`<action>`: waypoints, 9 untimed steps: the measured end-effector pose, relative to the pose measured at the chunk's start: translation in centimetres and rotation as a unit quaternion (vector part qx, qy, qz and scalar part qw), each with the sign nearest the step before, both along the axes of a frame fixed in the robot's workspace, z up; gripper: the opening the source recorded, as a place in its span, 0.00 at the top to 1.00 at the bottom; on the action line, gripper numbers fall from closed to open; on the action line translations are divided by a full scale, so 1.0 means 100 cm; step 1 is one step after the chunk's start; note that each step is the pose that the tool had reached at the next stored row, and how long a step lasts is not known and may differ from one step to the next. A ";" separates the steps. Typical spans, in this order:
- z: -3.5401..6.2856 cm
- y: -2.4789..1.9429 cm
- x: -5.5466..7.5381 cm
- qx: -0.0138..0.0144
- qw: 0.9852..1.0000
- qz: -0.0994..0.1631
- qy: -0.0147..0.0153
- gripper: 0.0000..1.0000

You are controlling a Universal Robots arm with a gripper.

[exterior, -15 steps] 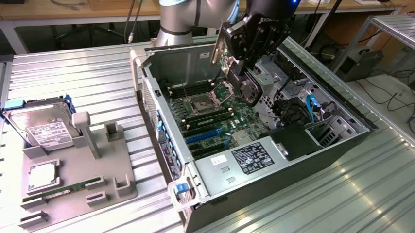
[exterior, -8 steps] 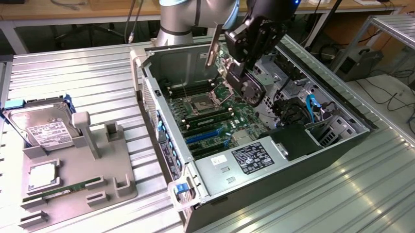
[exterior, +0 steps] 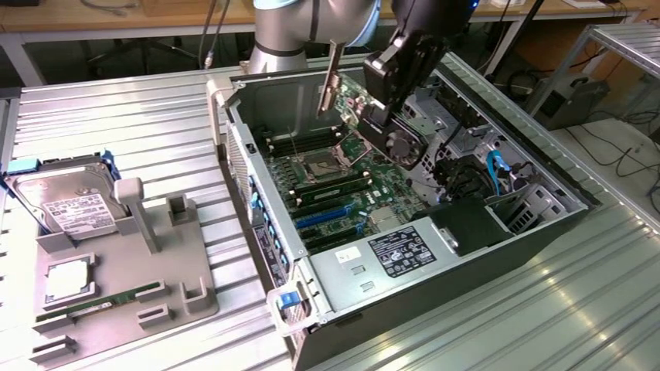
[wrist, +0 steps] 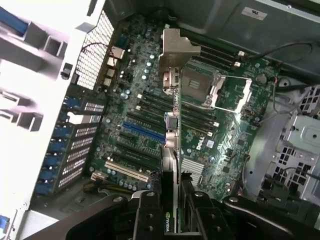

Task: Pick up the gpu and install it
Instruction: 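Insert the gpu into the slot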

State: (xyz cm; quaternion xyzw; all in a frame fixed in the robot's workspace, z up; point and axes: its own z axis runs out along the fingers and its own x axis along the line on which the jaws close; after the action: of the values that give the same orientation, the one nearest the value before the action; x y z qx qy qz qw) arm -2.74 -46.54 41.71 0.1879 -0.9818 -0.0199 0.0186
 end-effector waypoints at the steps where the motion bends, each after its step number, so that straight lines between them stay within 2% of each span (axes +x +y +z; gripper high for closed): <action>1: -0.0003 0.0000 0.000 0.000 1.000 0.009 0.000 0.74; 5: -0.0022 0.0000 0.000 0.000 0.999 0.050 -0.001 0.74; 9: -0.0039 0.0000 0.000 0.000 0.996 0.092 -0.001 0.74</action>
State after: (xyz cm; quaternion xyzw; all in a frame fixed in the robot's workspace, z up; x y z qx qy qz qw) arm -2.74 -46.53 41.31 0.2775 -0.9604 -0.0179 0.0193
